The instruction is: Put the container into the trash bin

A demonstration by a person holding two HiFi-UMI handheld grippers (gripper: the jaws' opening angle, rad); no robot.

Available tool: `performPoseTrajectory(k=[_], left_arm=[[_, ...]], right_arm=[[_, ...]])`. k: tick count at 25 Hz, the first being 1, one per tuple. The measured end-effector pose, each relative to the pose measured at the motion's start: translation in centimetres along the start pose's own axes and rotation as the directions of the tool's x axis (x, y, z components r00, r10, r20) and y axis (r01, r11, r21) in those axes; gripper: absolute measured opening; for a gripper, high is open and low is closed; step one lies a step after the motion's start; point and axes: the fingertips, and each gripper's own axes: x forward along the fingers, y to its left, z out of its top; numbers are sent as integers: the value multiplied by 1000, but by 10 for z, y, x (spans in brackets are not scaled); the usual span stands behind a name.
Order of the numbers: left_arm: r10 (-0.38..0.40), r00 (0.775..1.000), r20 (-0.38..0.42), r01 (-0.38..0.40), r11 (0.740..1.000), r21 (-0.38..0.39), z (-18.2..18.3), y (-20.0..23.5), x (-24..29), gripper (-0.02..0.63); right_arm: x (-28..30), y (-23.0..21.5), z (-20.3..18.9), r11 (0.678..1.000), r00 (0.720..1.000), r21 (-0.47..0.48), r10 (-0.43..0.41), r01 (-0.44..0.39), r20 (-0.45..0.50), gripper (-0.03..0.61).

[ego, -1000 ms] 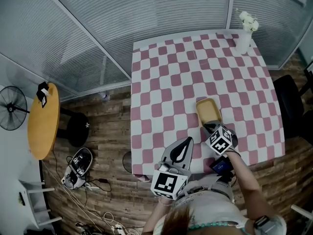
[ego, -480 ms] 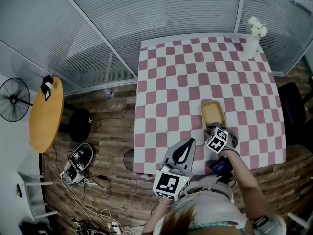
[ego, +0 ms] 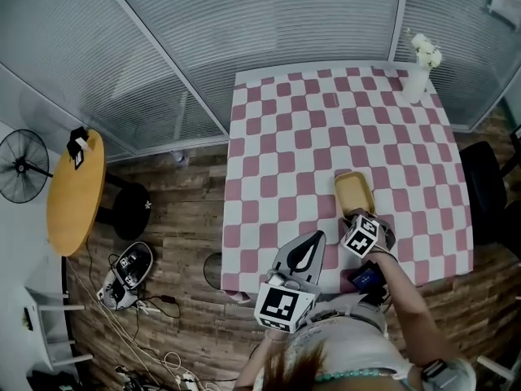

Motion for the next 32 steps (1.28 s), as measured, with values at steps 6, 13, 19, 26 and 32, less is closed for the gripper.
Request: performPoseTrajectory(k=[6, 13, 19, 26, 32], left_arm=[[-25, 1000, 9, 25, 1000, 4, 3, -5, 0, 6], [-38, 999, 8, 38, 999, 19, 3, -9, 0, 6], [-41, 999, 17, 41, 999, 25, 5, -11, 1, 6], [-29, 998, 49, 27, 999, 35, 13, -10, 1, 6], [-12, 997, 75, 9, 999, 36, 21, -8, 3, 6]], right_arm=[[-16, -3, 6, 997, 997, 74, 2, -7, 75, 20], [-59, -20, 28, 965, 965, 259, -36, -34, 260, 20], [-110, -33, 50, 958, 925, 287, -100, -10, 366, 20], [-175, -40, 82, 964, 858, 264, -158, 27, 489, 20], [-233, -33, 115, 970, 776, 238, -189, 52, 602, 20]])
